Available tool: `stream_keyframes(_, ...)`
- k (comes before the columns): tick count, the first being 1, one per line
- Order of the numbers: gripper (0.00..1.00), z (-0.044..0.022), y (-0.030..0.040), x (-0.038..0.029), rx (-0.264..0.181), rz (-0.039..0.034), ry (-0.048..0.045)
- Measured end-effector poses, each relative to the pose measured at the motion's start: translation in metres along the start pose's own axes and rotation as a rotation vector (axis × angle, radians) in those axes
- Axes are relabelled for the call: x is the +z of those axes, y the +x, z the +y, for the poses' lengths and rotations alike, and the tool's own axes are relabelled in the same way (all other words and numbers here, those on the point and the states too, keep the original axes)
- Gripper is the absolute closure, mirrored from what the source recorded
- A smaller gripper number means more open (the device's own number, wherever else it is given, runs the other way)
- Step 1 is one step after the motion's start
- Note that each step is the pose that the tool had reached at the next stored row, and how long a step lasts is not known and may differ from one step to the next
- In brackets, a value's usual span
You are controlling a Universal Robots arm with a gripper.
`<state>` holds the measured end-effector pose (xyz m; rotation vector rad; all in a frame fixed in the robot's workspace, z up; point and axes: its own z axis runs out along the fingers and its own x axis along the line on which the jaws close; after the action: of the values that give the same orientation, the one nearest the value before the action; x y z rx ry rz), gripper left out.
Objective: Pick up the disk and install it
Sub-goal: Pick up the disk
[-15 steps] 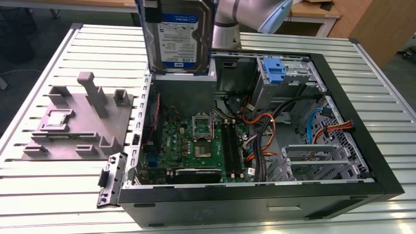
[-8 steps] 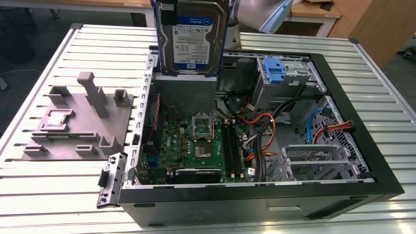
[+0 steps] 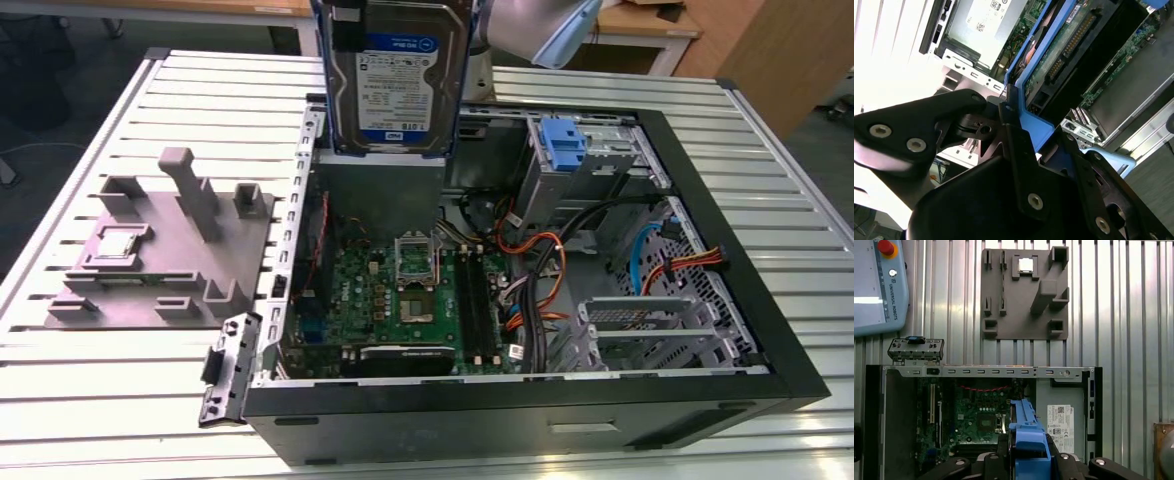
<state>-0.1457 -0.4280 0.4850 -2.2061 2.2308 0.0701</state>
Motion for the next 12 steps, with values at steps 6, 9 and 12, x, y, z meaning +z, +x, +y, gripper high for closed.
stream_keyframes(6,0.63,-0.0007,0.0,0.0,0.0,0.0,0.0)
stream_keyframes(9,0.63,-0.0047,0.0,-0.0001,0.0,0.0001,0.0)
stream_keyframes(12,0.63,-0.0138,0.0,-0.0001,0.0,0.0001,0.0)
